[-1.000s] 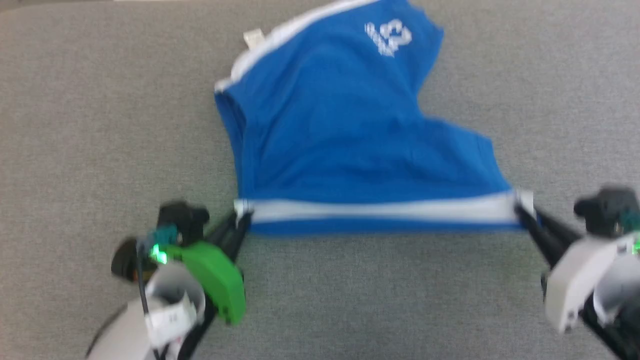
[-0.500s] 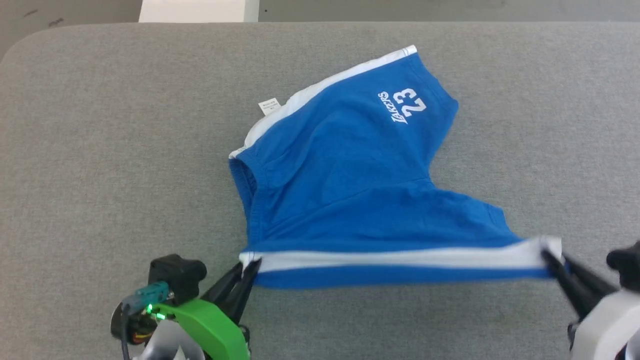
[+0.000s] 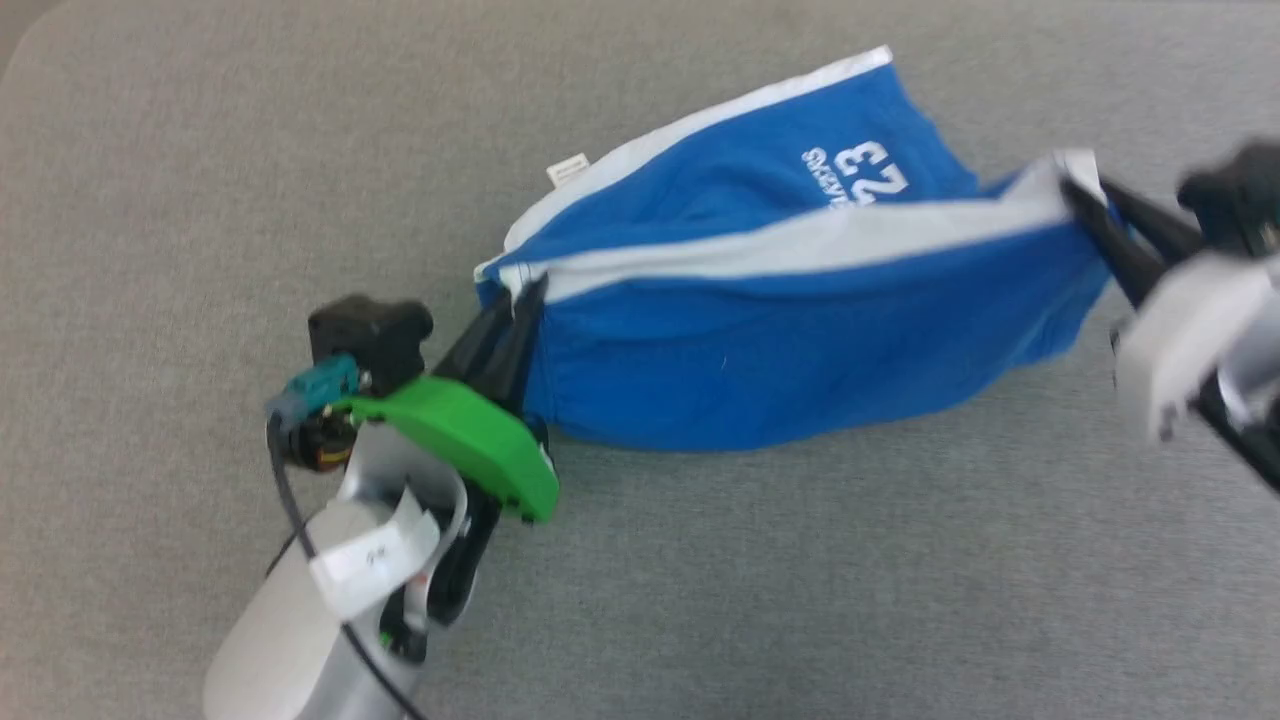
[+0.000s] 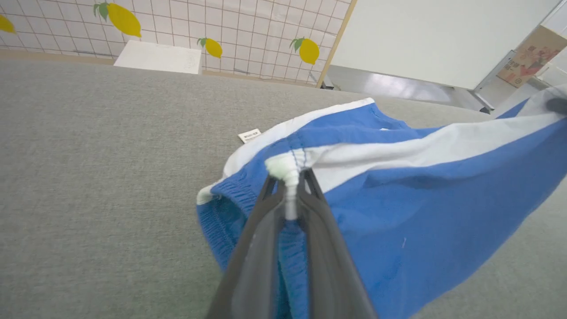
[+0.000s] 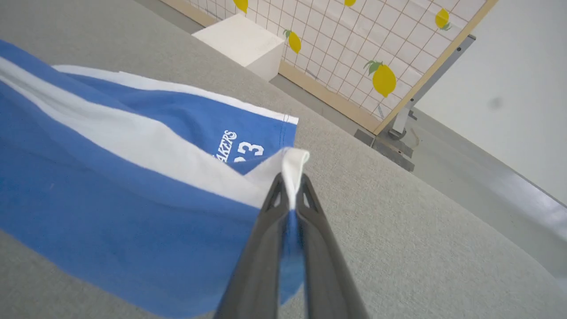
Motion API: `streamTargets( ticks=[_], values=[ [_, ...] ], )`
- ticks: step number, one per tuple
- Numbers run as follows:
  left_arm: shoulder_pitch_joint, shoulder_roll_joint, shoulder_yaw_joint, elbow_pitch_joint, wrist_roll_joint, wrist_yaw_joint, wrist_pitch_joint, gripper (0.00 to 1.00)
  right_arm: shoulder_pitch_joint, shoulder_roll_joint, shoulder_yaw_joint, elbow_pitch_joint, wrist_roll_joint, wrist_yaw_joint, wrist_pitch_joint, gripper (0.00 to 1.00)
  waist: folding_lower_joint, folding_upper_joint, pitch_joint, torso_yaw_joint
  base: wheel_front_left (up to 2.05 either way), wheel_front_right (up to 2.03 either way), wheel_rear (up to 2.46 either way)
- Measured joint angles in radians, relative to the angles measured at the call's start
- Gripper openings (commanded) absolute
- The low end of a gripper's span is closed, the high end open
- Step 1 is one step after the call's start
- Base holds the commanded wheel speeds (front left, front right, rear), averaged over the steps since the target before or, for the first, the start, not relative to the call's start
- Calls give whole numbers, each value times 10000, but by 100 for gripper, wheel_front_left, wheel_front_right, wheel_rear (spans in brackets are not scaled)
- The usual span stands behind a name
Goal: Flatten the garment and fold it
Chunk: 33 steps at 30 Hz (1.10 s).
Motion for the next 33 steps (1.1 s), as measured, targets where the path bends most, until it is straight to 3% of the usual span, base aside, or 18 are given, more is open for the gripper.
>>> streamTargets(
  ticks=[5,12,21,28,29,30,32,33],
  values=[
    [-784,-347,144,1248,33,67,-339,0,-2225,-128,1154,1753,132,0,-128,0,0,0,502,246,0,0,0],
    [-1414,-723,244,1988,65,199,-809,0,-4886,-21,2677,4046,201,0,-399,0,1,0,1282,554,0,0,0],
    [-2013,-1154,215,2190,117,316,-1198,0,-6922,144,3875,6238,253,0,-510,0,1,0,2061,1084,0,0,0],
    [-2316,-1369,234,2224,128,491,-1325,0,-7648,272,4544,7300,594,0,-311,0,1,0,2541,1450,0,0,0],
    [-2335,-1402,232,2209,128,493,-1350,17,-7729,272,4646,7379,702,0,-228,0,1,0,2597,1488,0,0,0],
    [-2346,-1423,215,2201,128,493,-1348,96,-7798,274,4715,7453,803,0,-146,0,1,0,2637,1515,0,0,0],
    [-2360,-1448,148,2188,128,491,-1331,100,-7938,267,4853,7659,1114,0,221,0,1,0,2701,1578,0,0,0],
    [-2362,-1448,115,2186,128,489,-1298,100,-7992,261,4886,7714,1241,0,368,33,1,0,2709,1596,0,0,0]
  ],
)
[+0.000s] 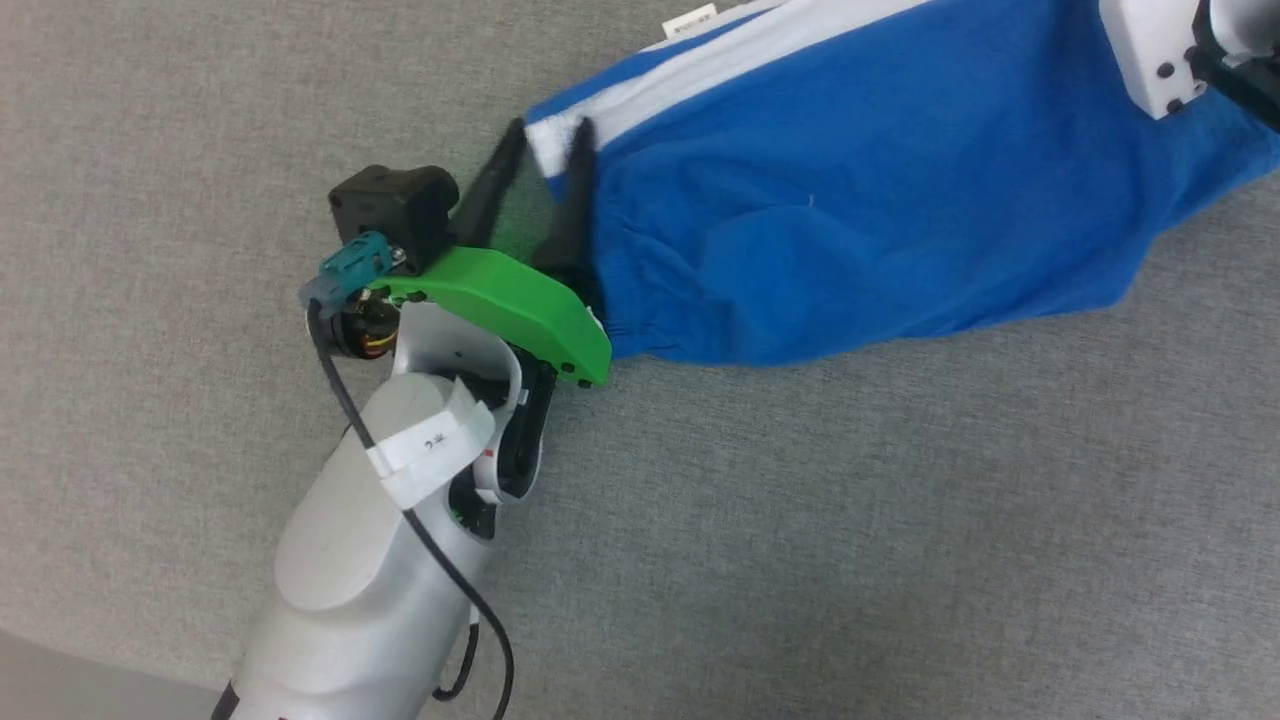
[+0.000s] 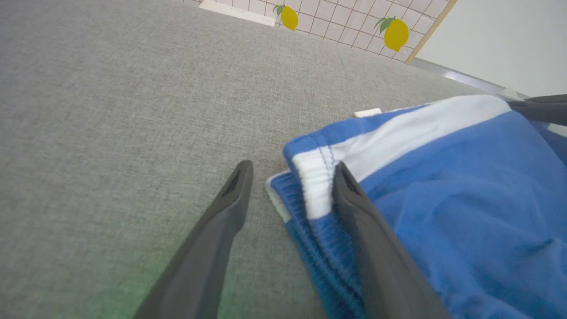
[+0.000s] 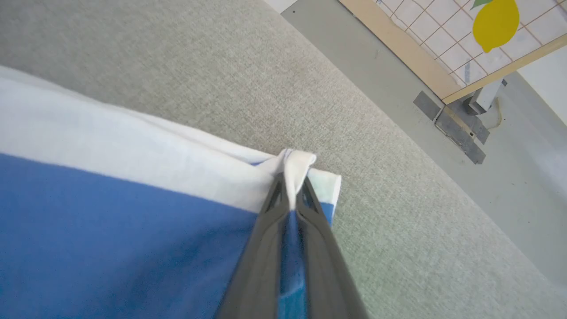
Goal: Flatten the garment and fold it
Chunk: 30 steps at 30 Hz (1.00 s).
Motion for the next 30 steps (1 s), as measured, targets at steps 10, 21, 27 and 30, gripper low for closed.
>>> streamTargets(
  ticks=[10,21,27,30],
  values=[
    [496,238,-104,-144,-44,-88,21,100,247,-213,-15,90,1281,-2,86,100,0,0,-662,-60,0,0,0],
    [1718,851,257,-199,479,0,-1894,100,2357,-65,-1860,-428,2075,-4,-2107,100,0,0,-1877,-248,0,0,0],
    [1788,750,943,-407,1287,-412,-2435,100,3346,922,-3616,245,1661,-4,-2968,100,-1,0,-2165,-380,0,0,0],
    [1946,383,1691,-844,1891,-915,-2462,100,3454,1486,-4462,761,1064,-4,-3020,100,-1,0,-2114,-426,0,0,0]
  ],
)
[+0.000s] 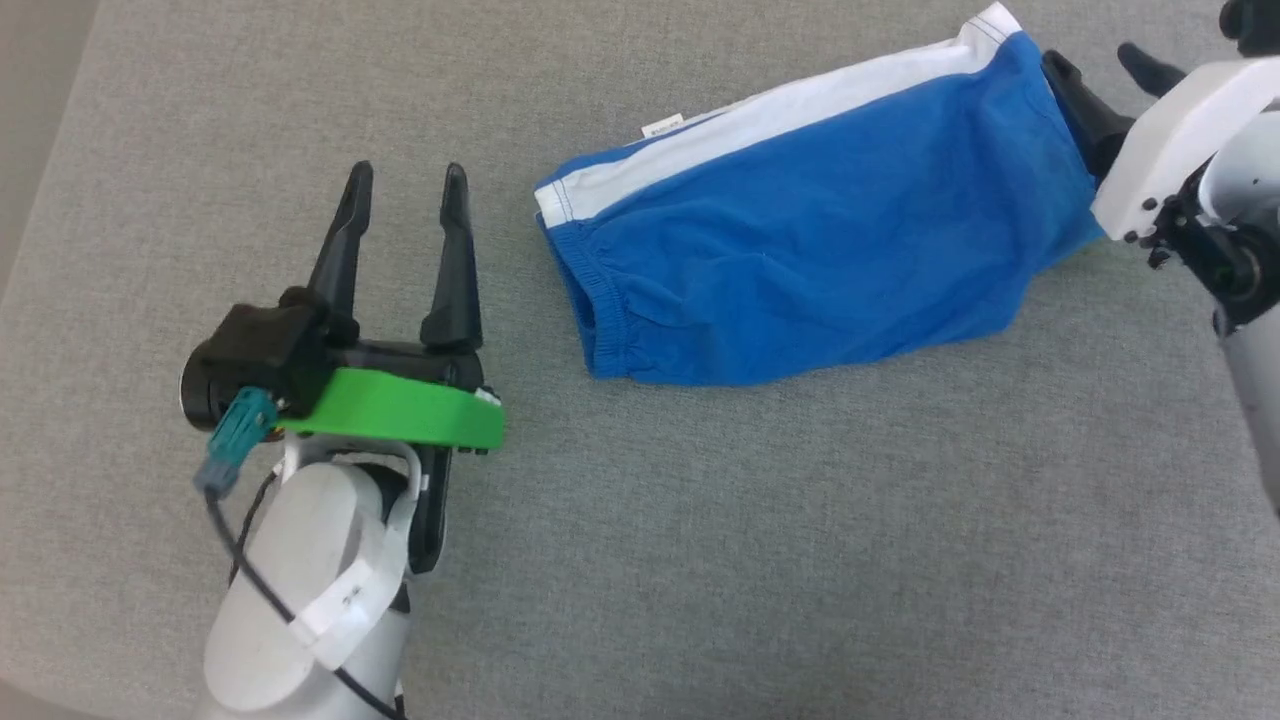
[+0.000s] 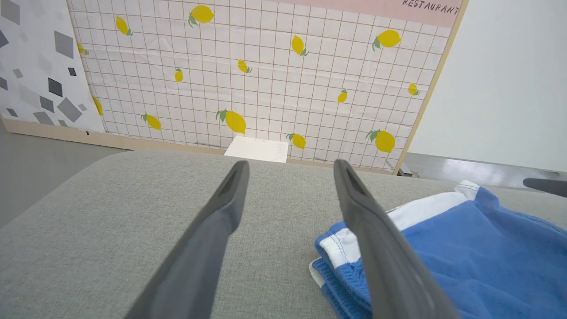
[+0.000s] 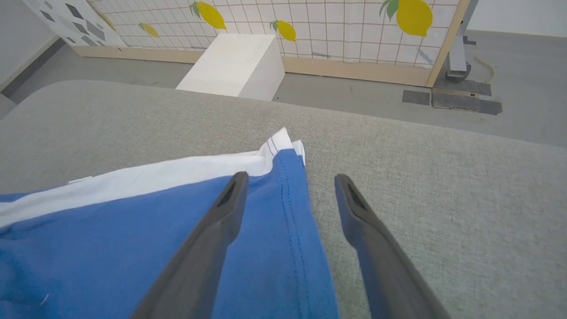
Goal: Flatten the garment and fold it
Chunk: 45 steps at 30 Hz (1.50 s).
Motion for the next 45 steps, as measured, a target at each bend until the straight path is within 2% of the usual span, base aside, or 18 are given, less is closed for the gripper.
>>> streamTargets(
  ticks=[6,10,15,20,21,22,23,24,26,27,30,32,33,37,40,45],
  values=[
    [518,-815,1127,-276,688,-1035,0,100,-256,988,-1450,1104,-1375,0,385,100,0,0,204,-7,0,0,0],
    [569,-1118,1549,-291,1045,-1429,0,100,-784,1444,-2368,1843,-2299,0,744,100,0,0,340,122,0,0,0],
    [571,-1208,1755,-385,1091,-1638,0,100,-1221,1693,-3152,2541,-3490,0,1348,100,0,0,525,340,0,0,0],
    [572,-1216,1678,-523,874,-1613,0,100,-1755,1887,-3676,2778,-4349,-2,2069,100,0,0,737,509,0,0,0],
    [572,-1216,1655,-546,851,-1578,0,100,-1806,1927,-3756,2788,-4416,-6,2190,91,0,0,760,528,0,0,0],
    [572,-1218,1580,-591,817,-1513,0,100,-1917,2088,-3852,2746,-4498,-10,2541,17,0,0,821,560,0,0,0],
    [572,-1218,1563,-602,802,-1501,0,100,-1930,2127,-3845,2694,-4495,-21,2612,4,0,0,829,549,0,0,0],
    [572,-1220,1544,-604,802,-1488,0,100,-1926,2173,-3827,2627,-4474,-35,2654,0,0,0,830,533,0,0,0],
    [571,-1221,1494,-587,802,-1459,0,100,-1835,2305,-3749,2451,-4312,-54,2663,0,0,0,800,512,0,0,0],
    [572,-1223,1463,-523,802,-1459,0,100,-1419,2443,-3563,1985,-3965,-52,2514,0,0,0,688,469,0,0,0],
    [600,-1225,1452,-405,805,-1461,0,100,-873,2337,-3425,1384,-3636,-50,2282,0,0,0,530,394,0,0,0],
    [661,-1227,1423,-318,811,-1475,0,100,-439,2092,-3394,817,-3455,-48,2138,0,0,0,386,332,0,0,0],
    [812,-1237,1419,-188,834,-1536,0,100,230,1659,-3522,-146,-3325,-48,2059,0,0,0,157,229,0,0,0],
    [986,-1241,1379,-77,849,-1553,0,100,1378,1057,-4117,-1528,-3494,-48,2324,0,0,0,-165,82,0,0,0],
    [1102,-1244,1371,-6,911,-1601,0,100,2466,654,-4847,-2882,-4050,-48,2849,0,0,0,-434,-60,0,0,0],
    [1201,-1244,1417,94,1009,-1651,0,100,3656,623,-5354,-5078,-4625,-48,3789,0,0,0,-710,-281,0,0,0]
  ],
)
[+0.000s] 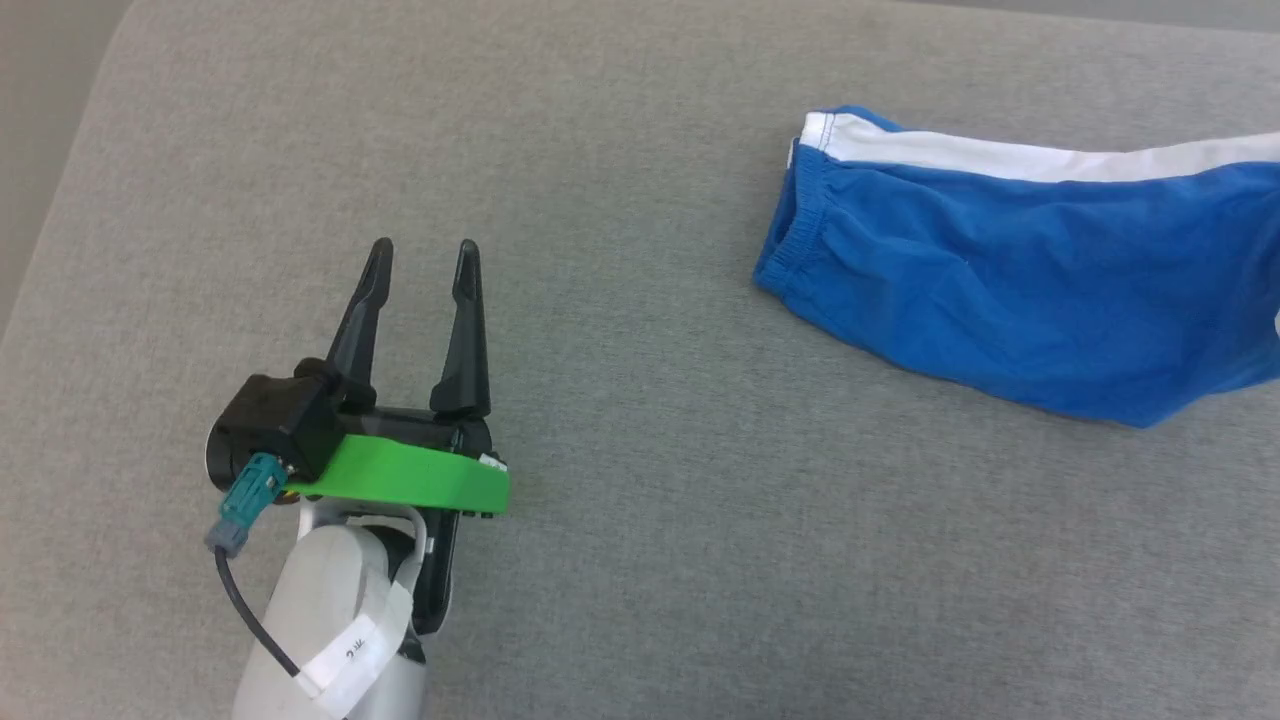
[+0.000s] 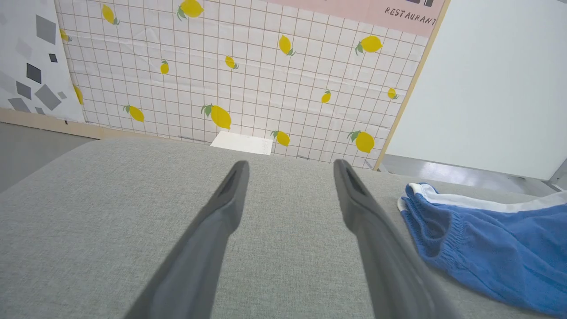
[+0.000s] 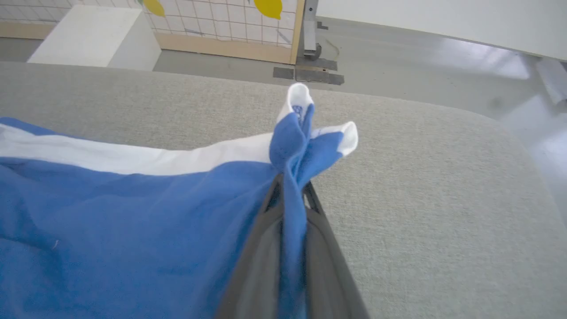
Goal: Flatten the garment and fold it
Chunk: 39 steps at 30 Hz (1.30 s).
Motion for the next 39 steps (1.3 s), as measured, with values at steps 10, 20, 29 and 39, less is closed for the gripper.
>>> streamTargets(
  ticks=[10,20,29,39],
  values=[
    [6,-2,-211,111,2,-86,0,100,166,823,1480,-2857,-280,0,1902,0,0,0,-146,14,0,0,0],
    [-72,-8,-512,79,-194,-71,0,100,-1410,1486,3848,-1532,-583,0,2113,0,1,0,207,592,0,0,0],
    [-138,-6,-593,-4,-291,31,0,100,-1668,1538,4934,270,-259,0,1756,100,1,-1,510,1136,0,0,0],
    [-120,-6,-577,71,-272,94,0,100,-907,2157,5039,-1313,2874,0,558,100,0,0,213,674,0,0,0]
  ],
)
